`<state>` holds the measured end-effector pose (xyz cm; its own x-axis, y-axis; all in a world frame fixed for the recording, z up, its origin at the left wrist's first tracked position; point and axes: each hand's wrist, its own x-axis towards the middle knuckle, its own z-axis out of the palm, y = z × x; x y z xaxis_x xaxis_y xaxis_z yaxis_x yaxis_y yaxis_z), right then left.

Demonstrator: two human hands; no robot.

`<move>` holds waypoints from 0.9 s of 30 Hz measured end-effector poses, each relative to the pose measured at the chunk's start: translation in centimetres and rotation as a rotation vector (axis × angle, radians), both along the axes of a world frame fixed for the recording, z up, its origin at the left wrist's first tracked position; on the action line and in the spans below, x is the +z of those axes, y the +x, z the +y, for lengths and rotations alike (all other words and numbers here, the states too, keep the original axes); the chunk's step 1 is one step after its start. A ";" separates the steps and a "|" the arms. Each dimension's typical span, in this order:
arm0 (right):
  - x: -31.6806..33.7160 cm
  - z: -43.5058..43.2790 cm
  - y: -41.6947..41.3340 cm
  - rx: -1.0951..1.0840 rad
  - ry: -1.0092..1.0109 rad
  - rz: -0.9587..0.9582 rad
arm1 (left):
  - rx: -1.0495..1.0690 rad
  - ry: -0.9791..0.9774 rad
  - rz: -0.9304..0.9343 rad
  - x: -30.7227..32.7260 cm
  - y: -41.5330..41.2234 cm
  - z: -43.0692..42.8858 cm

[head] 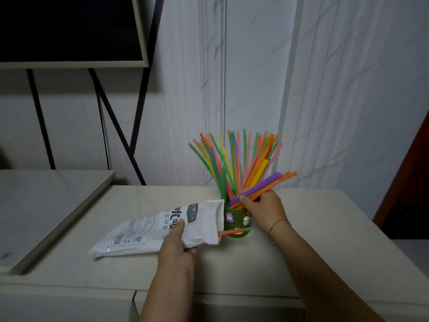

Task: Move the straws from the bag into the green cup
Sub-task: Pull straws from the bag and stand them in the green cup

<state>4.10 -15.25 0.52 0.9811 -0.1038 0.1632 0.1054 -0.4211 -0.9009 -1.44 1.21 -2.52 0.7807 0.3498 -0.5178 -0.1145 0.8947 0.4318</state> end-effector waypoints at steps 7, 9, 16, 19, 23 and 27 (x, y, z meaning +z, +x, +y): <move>0.4 0.0 -1.0 0.032 0.138 -0.032 | 0.012 -0.007 0.010 0.2 -0.2 0.0; 0.9 -0.4 -1.2 0.038 0.180 -0.059 | 0.012 -0.008 0.008 0.3 -0.3 0.0; 1.4 -0.4 -1.9 0.031 0.162 -0.189 | 0.012 -0.006 0.003 0.6 -0.5 -0.1; 1.0 -0.2 -1.6 0.010 0.120 -0.169 | 0.012 0.007 0.013 0.6 -0.5 -0.2; 0.6 0.1 -1.3 0.004 0.111 -0.144 | 0.016 0.005 0.011 0.8 -0.7 -0.1; -0.3 0.7 -1.2 0.028 0.075 -0.097 | 0.020 0.009 0.011 0.8 -0.9 0.0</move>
